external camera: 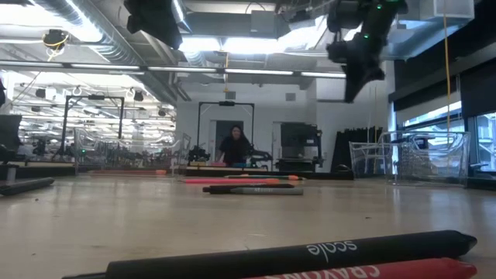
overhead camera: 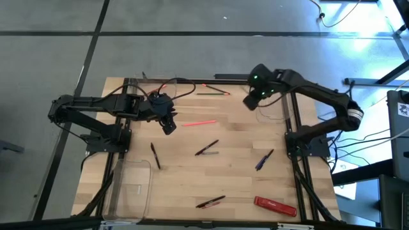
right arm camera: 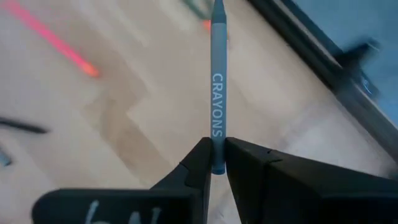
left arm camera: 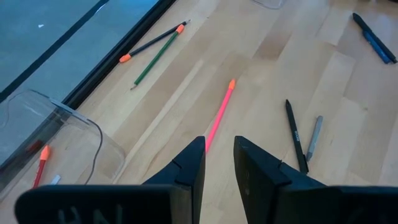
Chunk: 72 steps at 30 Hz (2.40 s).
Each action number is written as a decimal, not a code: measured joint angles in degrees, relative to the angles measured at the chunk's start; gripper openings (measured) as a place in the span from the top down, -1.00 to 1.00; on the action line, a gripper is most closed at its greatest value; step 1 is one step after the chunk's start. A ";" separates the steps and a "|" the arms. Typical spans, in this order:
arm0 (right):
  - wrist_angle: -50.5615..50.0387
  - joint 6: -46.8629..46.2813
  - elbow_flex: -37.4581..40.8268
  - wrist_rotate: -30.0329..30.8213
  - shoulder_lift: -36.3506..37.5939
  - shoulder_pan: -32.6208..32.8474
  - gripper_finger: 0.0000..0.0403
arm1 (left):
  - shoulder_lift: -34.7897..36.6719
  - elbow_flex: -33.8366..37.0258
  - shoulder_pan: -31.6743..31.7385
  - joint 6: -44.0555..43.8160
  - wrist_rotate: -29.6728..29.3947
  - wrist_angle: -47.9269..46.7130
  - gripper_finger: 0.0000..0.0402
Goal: Sort crayons/erasers/pens/pencils in bins
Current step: Put the gray crayon into the top right transparent bin, then put the left black pen into the bottom left transparent bin
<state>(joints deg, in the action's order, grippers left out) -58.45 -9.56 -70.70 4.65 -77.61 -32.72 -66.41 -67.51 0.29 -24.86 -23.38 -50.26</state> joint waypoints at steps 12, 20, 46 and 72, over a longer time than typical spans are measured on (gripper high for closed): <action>-8.97 -13.79 4.23 6.00 1.56 -13.55 0.76 | 0.00 0.00 -0.01 0.00 -1.70 0.11 0.62; -1.34 -14.19 15.88 -0.06 1.54 -18.75 0.76 | 0.00 0.00 -0.01 0.00 -2.19 0.17 0.62; 13.41 -17.14 26.51 -1.72 1.54 -19.02 0.70 | 0.00 0.00 -0.01 0.00 -2.70 0.13 0.62; 20.87 -5.56 26.49 -2.48 11.36 -16.64 0.29 | -0.02 0.00 -0.01 -44.48 3.42 -17.58 0.62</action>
<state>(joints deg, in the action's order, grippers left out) -37.58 -15.12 -44.21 2.17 -66.24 -49.36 -66.43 -67.51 0.27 -69.34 -19.96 -67.84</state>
